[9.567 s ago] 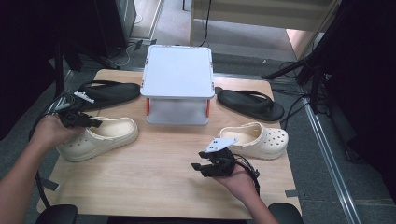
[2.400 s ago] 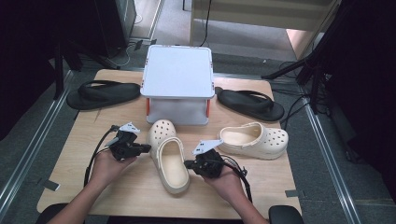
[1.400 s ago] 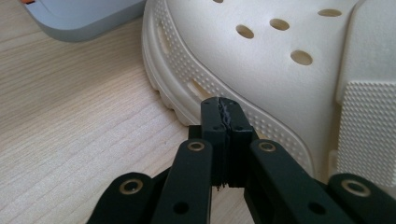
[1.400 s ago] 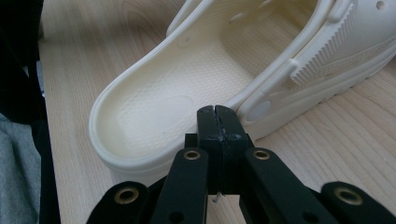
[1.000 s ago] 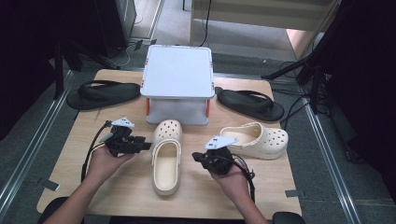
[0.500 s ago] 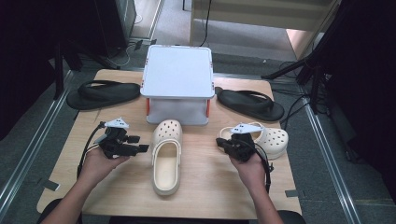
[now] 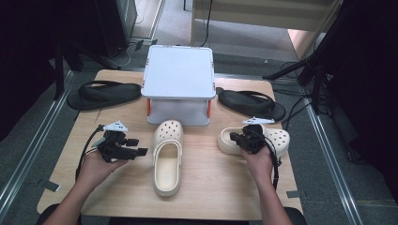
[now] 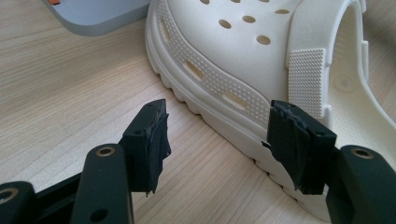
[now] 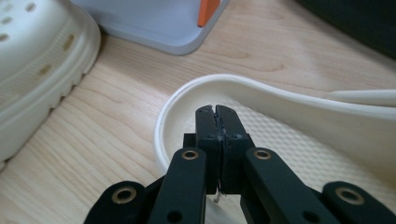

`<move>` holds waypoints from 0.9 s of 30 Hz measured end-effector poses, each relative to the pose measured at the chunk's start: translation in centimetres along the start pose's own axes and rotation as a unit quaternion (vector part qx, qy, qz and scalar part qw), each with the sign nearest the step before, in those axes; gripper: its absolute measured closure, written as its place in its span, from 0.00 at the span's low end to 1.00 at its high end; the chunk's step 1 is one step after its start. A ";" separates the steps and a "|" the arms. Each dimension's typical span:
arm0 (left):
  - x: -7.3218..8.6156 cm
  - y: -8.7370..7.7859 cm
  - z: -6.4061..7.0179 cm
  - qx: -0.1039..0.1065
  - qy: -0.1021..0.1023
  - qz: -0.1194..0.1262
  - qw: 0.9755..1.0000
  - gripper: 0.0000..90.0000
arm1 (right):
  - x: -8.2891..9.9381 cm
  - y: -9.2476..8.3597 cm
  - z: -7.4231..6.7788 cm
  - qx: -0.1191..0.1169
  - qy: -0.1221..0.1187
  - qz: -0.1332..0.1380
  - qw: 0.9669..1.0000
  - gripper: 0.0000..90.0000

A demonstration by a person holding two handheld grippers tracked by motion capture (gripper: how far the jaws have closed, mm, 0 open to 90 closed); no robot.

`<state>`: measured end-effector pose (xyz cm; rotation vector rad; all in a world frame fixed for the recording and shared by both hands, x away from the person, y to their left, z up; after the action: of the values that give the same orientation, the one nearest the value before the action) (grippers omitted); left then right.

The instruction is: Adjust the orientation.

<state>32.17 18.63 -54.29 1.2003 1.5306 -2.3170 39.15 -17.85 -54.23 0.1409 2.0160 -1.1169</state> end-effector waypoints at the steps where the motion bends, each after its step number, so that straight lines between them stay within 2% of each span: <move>1: 0.0 0.0 0.0 0.000 0.001 -0.001 1.000 0.43 | 0.1 0.3 0.0 0.004 -0.001 -0.005 1.000 1.00; 5: 0.1 0.0 -0.2 -0.003 0.001 0.000 1.000 0.43 | 0.5 1.4 -0.2 0.005 -0.002 -0.033 0.999 1.00; 7: 0.1 0.0 -0.2 -0.004 0.000 0.000 1.000 0.43 | 0.6 1.6 -0.4 0.014 -0.016 -0.038 0.999 1.00; 19: -0.3 -0.1 -0.6 -0.010 -0.001 0.004 1.000 0.43 | 0.8 1.5 -1.0 0.015 -0.029 -0.041 0.999 1.00; 24: -0.7 -0.2 -0.6 -0.010 0.002 0.006 1.000 0.43 | 1.1 1.3 -1.3 0.006 -0.024 -0.041 0.999 1.00; 27: -0.9 -0.2 -0.7 -0.012 0.002 0.008 1.000 0.43 | 1.4 1.1 -1.5 0.008 -0.029 -0.043 0.999 1.00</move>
<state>33.12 19.02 -53.69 1.2080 1.5391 -2.2813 37.84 -16.38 -55.49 0.0307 1.9778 -1.1776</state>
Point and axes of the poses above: each handheld gripper's, and its own axes: y roughly forward along the jaws, x roughly out of its underside, z roughly to its right, the point moved 7 cm from there along y, roughly forward along the jaws, and after that the axes turned 9 degrees about -x, right-handed, at the moved point
